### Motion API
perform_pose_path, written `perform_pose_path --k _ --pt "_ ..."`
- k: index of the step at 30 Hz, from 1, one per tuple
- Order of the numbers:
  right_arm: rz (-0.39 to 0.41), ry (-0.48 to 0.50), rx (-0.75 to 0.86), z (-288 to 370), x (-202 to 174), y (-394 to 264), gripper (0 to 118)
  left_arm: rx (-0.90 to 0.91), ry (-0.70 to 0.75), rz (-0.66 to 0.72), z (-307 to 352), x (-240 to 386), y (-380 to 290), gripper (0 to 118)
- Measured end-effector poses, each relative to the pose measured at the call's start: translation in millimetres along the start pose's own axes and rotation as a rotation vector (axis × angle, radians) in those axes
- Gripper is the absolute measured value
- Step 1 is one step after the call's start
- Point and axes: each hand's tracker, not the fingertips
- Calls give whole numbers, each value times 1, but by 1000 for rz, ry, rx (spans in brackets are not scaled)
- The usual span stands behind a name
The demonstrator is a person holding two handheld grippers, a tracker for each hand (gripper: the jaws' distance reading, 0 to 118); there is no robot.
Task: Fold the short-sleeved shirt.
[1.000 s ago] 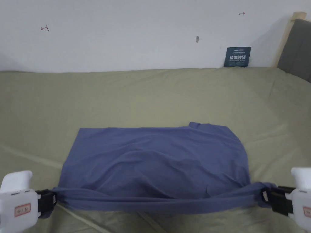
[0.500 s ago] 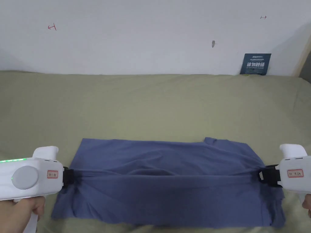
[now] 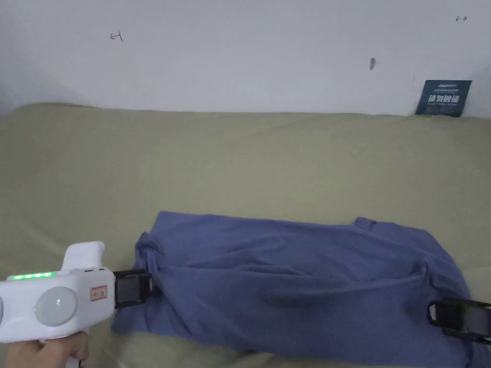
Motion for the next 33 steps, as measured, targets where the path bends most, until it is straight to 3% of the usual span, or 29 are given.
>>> perform_pose_path --k 1,2,3,4,5,7,10,11,13,14,19,20,21,25,26,27,28,29,30,33 --pt "1 2 9 6 -2 -11 102 18 22 -30 6 0 -8 79" --pt "11 -10 57 11 -1 -18 71 19 31 -55 11 0 -16 33" --pt "23 -38 71 13 -3 -24 33 10 18 -56 12 0 -21 0" --pt "50 -67 76 14 -5 -32 2 2 11 -50 11 -2 -25 0" --pt "40 -86 103 16 -4 -42 2 -4 6 -40 11 -4 -29 0" --pt "7 2 61 14 2 -51 2 -32 -14 -16 9 -6 -32 0" --pt "13 -22 52 12 9 -50 2 -40 -6 -26 -6 -13 -28 0" --pt "23 -26 49 10 12 -49 2 -44 1 -28 -12 -14 -25 18" --pt "24 -22 46 4 19 -45 2 -57 5 -4 -23 -18 -20 107" --pt "28 -29 59 9 13 -47 2 -73 2 18 -33 -20 -19 116" --pt "36 -37 57 1 15 -43 2 -108 67 -8 -69 -19 -15 114" --pt "39 -39 55 -1 17 -42 2 -131 70 -22 -48 12 -17 112" --pt "40 -44 54 -4 18 -42 2 -152 84 -21 -49 18 -18 103" --pt "34 -58 56 -7 24 -38 2 -125 86 -26 -41 16 -22 92" --pt "29 -56 52 -4 23 -37 8 -114 74 -34 -33 18 -21 74" --pt "25 -52 42 -4 25 -36 32 -90 78 -50 -27 18 -21 51" --pt "24 -52 23 -8 27 -36 74 -92 39 -43 -35 6 -22 17" --pt "22 -54 9 -14 27 -37 118 -91 8 -4 -33 3 -21 2" --pt "7 -44 69 -14 27 -37 116 -98 13 11 -33 2 -20 2" --pt "-27 -27 -7 -32 31 -33 115 -100 31 -21 -35 6 -20 2"
